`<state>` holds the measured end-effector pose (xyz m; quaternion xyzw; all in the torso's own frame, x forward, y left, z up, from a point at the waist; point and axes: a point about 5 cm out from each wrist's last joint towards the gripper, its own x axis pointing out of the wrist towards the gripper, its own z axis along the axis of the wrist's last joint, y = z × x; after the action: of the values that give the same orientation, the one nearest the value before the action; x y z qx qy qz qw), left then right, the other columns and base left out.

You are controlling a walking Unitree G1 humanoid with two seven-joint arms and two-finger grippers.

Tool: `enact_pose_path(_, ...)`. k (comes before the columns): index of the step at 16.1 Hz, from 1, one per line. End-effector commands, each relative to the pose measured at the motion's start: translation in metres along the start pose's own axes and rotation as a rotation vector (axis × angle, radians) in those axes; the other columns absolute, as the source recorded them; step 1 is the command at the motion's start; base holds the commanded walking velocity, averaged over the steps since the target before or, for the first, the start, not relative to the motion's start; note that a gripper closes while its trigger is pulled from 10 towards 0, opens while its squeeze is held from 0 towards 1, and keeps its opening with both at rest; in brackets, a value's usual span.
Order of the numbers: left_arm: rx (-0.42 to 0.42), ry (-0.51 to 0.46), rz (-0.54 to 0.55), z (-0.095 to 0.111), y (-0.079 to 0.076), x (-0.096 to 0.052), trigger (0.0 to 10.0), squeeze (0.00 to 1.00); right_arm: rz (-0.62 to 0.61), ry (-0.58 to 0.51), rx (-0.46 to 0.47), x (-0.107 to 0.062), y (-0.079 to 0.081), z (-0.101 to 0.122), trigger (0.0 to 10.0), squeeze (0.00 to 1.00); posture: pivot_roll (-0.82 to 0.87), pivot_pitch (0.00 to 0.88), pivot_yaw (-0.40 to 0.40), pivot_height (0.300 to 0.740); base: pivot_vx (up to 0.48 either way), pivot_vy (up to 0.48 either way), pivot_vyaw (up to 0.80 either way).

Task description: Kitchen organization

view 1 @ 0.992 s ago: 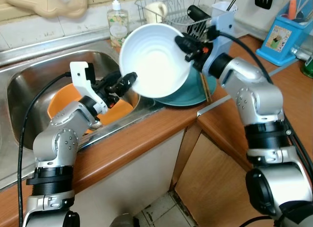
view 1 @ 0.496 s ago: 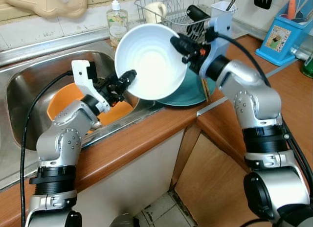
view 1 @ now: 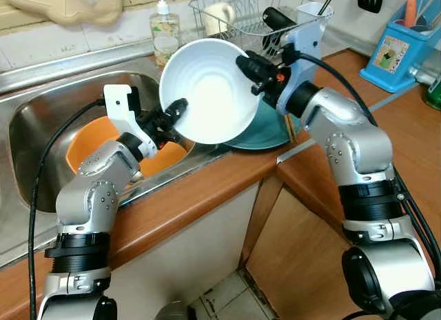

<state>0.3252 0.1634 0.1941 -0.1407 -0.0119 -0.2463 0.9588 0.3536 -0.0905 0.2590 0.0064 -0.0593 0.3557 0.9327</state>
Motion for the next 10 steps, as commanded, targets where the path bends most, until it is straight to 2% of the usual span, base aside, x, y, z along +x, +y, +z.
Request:
enact_pose_path(1,0.065,0.025,-0.009,0.0006,-0.0033,0.0036,0.0,0.00,0.007,-0.066,-0.031,-0.0020,0.0041,0.0138,0.0,0.00,0.00,0.000,0.048,0.740,0.000,0.000,0.00)
enact_pose_path(2,0.089,0.032,-0.005,0.0000,-0.0047,0.0043,0.0,0.00,0.008,-0.065,-0.039,-0.0020,0.0061,0.0134,0.0,0.00,0.00,0.000,0.048,0.740,0.000,0.000,0.00)
enact_pose_path(7,0.058,0.010,0.022,0.0003,-0.0071,0.0033,0.0,0.00,0.007,-0.069,-0.043,-0.0025,0.0105,0.0121,0.0,0.00,0.00,0.000,0.052,0.740,0.000,0.000,0.00)
enact_pose_path(8,0.059,0.008,0.026,0.0002,-0.0072,0.0028,0.0,0.00,0.006,-0.067,-0.043,-0.0028,0.0114,0.0112,1.7,0.00,0.00,0.000,0.052,0.740,0.000,0.000,0.00)
enact_pose_path(9,0.057,0.004,0.031,0.0008,-0.0068,0.0025,0.0,0.00,0.007,-0.063,-0.047,-0.0027,0.0119,0.0105,7.6,0.00,0.00,0.000,0.052,0.740,0.000,0.000,0.00)
enact_pose_path(10,0.052,-0.006,0.036,0.0024,-0.0062,0.0022,0.0,0.00,0.001,-0.057,-0.058,-0.0024,0.0121,0.0097,10.0,0.00,0.00,0.000,0.053,0.740,0.000,0.000,0.00)
